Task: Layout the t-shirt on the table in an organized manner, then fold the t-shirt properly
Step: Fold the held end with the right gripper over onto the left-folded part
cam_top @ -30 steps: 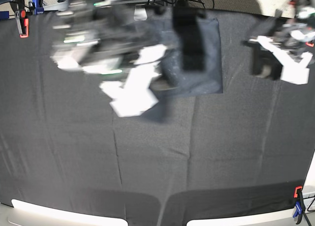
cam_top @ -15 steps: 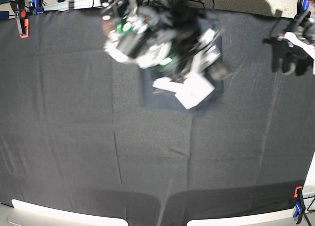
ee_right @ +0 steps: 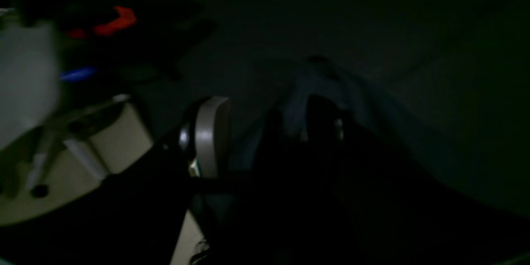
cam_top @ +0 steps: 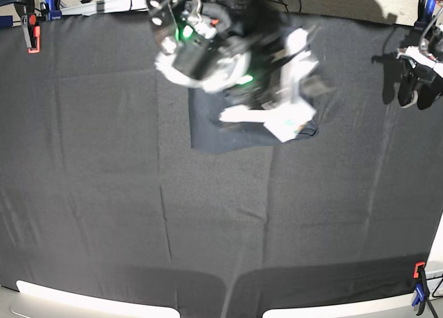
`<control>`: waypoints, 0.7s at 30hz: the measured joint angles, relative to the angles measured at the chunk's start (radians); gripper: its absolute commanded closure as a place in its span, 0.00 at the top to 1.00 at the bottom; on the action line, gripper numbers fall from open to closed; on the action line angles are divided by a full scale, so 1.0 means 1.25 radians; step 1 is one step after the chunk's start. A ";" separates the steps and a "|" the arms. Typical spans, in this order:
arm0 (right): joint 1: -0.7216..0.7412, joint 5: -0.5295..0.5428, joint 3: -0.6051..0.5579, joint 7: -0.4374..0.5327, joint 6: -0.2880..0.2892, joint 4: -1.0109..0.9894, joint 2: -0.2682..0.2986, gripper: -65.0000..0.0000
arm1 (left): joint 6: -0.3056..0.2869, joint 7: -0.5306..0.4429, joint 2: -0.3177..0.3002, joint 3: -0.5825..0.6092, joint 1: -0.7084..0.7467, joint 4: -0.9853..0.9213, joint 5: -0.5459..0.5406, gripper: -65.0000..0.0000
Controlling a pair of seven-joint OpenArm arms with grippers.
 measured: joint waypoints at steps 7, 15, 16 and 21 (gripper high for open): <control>0.004 -0.127 0.000 0.038 -0.027 0.042 0.089 0.45 | 0.000 0.000 0.000 0.000 0.000 0.000 0.000 0.40; -0.001 -0.167 -0.001 0.039 -0.051 0.035 0.113 0.45 | 0.000 0.000 0.000 0.000 0.000 0.000 -0.002 0.40; -0.002 -0.167 -0.001 0.039 -0.051 0.034 0.113 0.45 | 0.000 0.000 0.000 0.000 0.000 0.000 -0.002 0.40; -0.003 -0.167 -0.001 0.014 -0.051 0.010 0.112 0.45 | 0.000 0.000 0.000 0.000 0.000 0.000 -0.002 0.40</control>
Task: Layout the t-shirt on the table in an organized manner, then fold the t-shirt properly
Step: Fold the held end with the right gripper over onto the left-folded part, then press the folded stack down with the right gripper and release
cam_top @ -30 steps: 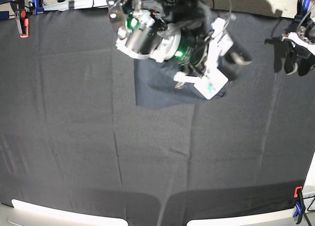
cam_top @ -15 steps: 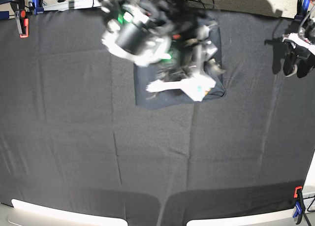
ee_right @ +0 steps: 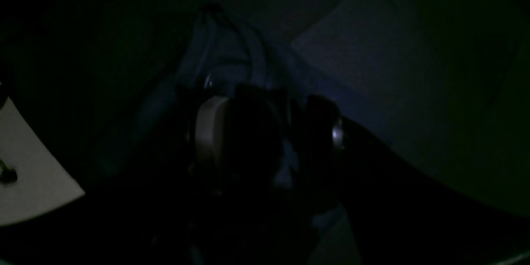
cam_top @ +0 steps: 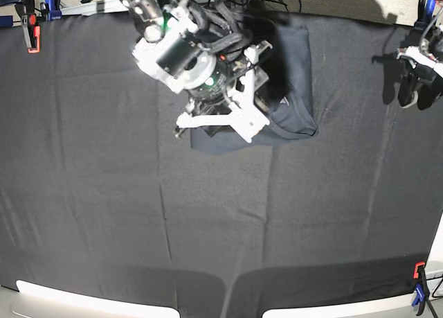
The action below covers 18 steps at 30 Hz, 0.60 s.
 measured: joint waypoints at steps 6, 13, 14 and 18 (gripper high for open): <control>-0.002 -0.021 0.000 -0.003 -0.003 -0.034 0.000 0.18 | 0.000 0.000 0.000 0.000 0.000 0.000 0.000 0.40; 0.001 0.046 -0.046 -0.020 -0.005 -0.033 0.003 0.00 | 0.000 0.000 0.000 0.000 0.000 0.000 0.000 0.40; 0.001 0.078 -0.070 -0.019 -0.002 -0.032 0.002 0.00 | 0.000 -0.001 0.000 0.000 0.000 0.000 0.000 0.40; 0.000 0.241 -0.176 -0.019 0.056 -0.030 0.002 0.00 | 0.000 -0.003 0.000 0.000 0.000 0.000 0.000 0.40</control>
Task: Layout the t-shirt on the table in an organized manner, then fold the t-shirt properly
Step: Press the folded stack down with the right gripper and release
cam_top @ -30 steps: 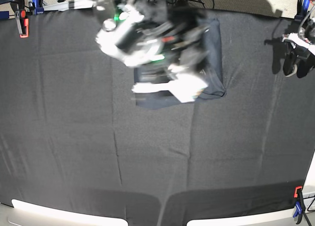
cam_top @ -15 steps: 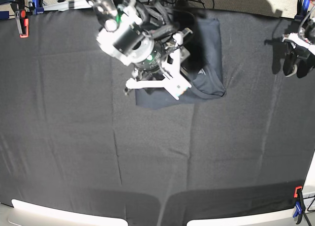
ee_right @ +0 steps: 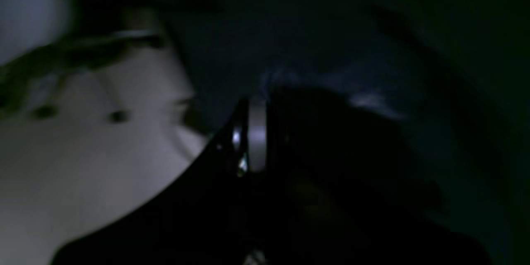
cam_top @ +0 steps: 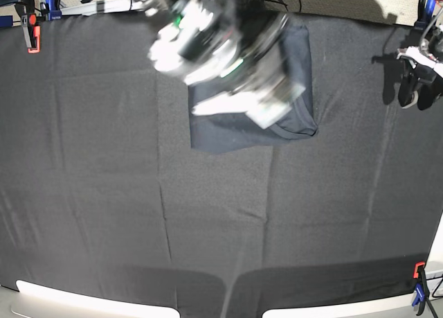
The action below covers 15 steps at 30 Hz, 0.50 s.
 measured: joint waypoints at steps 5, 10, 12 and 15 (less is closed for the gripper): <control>0.000 0.015 -0.061 0.020 0.032 0.000 0.000 0.17 | 0.000 0.000 0.000 0.000 0.000 0.000 0.000 0.40; 0.001 0.026 -0.060 0.034 0.035 0.000 0.000 0.35 | 0.000 0.000 0.000 0.000 0.000 0.000 0.000 0.40; 0.001 0.032 -0.060 0.042 0.035 0.000 0.000 0.35 | 0.000 0.000 0.000 0.000 0.000 0.000 0.000 0.40; 0.002 0.031 -0.060 0.045 0.035 0.000 0.000 0.35 | 0.000 0.000 0.000 0.000 0.000 0.000 0.000 0.40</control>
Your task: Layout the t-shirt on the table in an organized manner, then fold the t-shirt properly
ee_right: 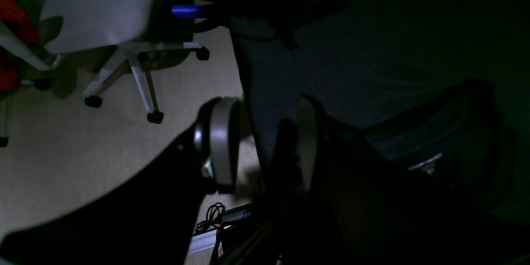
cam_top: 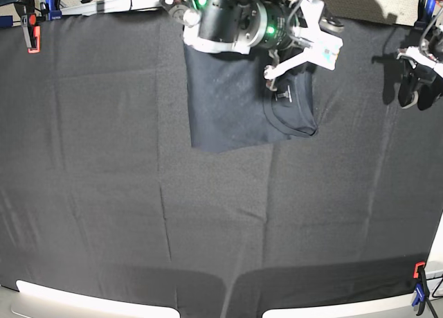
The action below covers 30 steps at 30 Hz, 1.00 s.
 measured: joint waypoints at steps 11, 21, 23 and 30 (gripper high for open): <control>0.032 -0.250 0.172 0.072 -0.070 0.000 0.000 0.04 | -0.041 0.184 0.005 0.030 0.000 0.000 -0.323 0.00; 0.135 -0.138 0.504 0.109 -0.073 -0.136 0.089 0.00 | -0.041 0.374 0.003 0.323 0.021 0.000 -0.450 0.00; 0.159 -0.119 0.521 0.109 -0.074 -0.192 0.109 0.00 | -0.041 0.377 -0.001 0.376 0.042 0.000 -0.448 0.00; 0.217 -0.078 0.519 0.111 -0.036 -0.313 0.134 0.00 | -0.043 0.258 0.000 0.522 0.083 -0.002 -0.153 0.00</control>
